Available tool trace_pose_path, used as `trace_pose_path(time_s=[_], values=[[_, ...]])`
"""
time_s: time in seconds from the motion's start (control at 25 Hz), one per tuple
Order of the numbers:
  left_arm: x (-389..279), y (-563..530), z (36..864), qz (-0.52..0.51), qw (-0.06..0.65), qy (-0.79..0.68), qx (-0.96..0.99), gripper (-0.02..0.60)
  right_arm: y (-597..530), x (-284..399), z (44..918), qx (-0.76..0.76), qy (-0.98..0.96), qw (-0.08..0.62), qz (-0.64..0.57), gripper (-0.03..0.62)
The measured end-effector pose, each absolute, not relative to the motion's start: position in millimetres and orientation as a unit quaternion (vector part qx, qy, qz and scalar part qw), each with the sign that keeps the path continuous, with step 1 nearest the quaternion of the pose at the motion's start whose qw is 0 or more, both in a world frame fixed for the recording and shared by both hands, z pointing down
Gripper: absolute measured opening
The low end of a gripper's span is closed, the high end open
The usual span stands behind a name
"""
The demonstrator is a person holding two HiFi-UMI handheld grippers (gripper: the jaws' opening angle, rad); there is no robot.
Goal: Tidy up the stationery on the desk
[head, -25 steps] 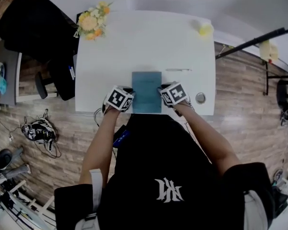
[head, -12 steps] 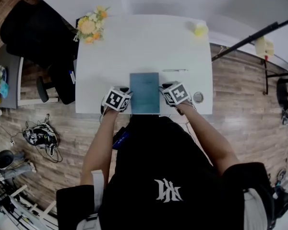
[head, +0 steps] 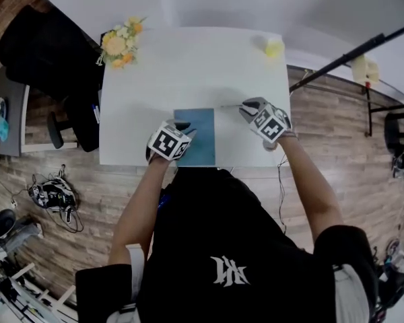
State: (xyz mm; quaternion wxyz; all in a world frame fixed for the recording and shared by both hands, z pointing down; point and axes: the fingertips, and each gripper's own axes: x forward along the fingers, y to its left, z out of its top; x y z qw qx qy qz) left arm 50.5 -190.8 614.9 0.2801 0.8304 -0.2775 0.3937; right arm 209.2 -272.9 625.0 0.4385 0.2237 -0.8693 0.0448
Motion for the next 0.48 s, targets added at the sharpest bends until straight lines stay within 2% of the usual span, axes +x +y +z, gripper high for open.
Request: trace_pose_path(time_s=[0.24, 0.48], values=[[95, -203, 611, 0.401, 0.251, -0.254, 0.843, 0.107, -276, 208, 634, 0.122, -0.866, 0.482, -0.047, 0.092], [125, -215, 617, 0.406, 0.224, -0.244, 0.852, 0.107, -279, 210, 654, 0.067, -0.857, 0.508, -0.056, 0.092]])
